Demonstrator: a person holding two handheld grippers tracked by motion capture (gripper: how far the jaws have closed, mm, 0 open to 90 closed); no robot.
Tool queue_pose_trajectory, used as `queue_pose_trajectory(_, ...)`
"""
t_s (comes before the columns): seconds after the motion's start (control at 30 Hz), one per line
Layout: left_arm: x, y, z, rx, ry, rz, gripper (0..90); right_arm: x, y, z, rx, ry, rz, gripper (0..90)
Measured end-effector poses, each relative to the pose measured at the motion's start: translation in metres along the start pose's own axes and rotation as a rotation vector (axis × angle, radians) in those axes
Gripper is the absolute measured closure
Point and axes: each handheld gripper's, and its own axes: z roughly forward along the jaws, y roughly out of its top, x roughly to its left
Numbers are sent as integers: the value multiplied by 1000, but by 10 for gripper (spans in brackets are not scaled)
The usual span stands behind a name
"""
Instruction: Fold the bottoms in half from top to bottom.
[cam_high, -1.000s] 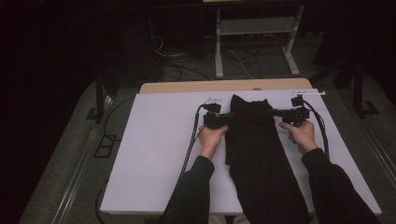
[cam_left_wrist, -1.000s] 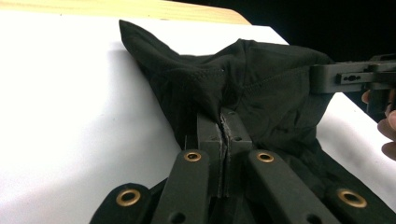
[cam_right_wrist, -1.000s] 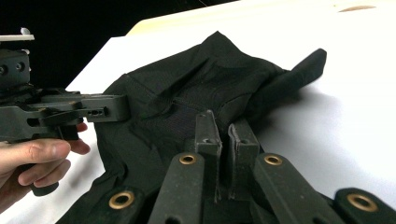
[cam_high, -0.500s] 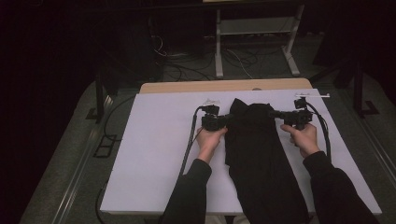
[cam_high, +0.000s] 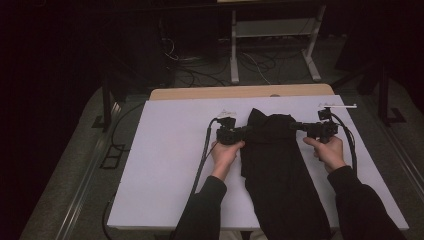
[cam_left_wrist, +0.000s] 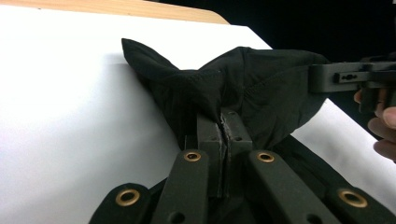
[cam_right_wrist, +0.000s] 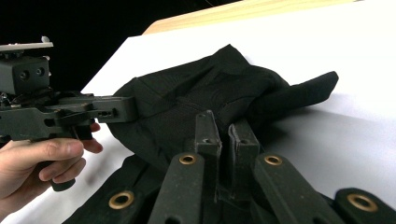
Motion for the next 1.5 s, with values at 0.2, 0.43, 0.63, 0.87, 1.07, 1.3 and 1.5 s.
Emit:
queue_pose_trajectory(0.2,-4,-2,-6,6,-6,16,870,5,-2,-4,5,5,-10,839)
queue_pose_trajectory(0.43,-7,-4,-12,7,-14,22,870,10,-5,-8,13,14,-22,838)
queue_pose_trajectory(0.63,-15,-5,-15,6,-24,38,870,10,-10,-14,7,20,-10,838)
queue_pose_trajectory(0.87,-22,-12,-20,19,-33,60,870,12,-16,-21,20,18,-12,839)
queue_pose_trajectory(1.07,-27,-15,-27,42,-41,98,870,18,-20,-23,39,23,-39,839)
queue_pose_trajectory(1.3,-30,-16,-34,39,-52,112,870,24,-23,-25,49,28,-51,839)
queue_pose_trajectory(1.5,-35,-17,-35,45,-69,128,871,26,-27,-28,59,22,-64,839)
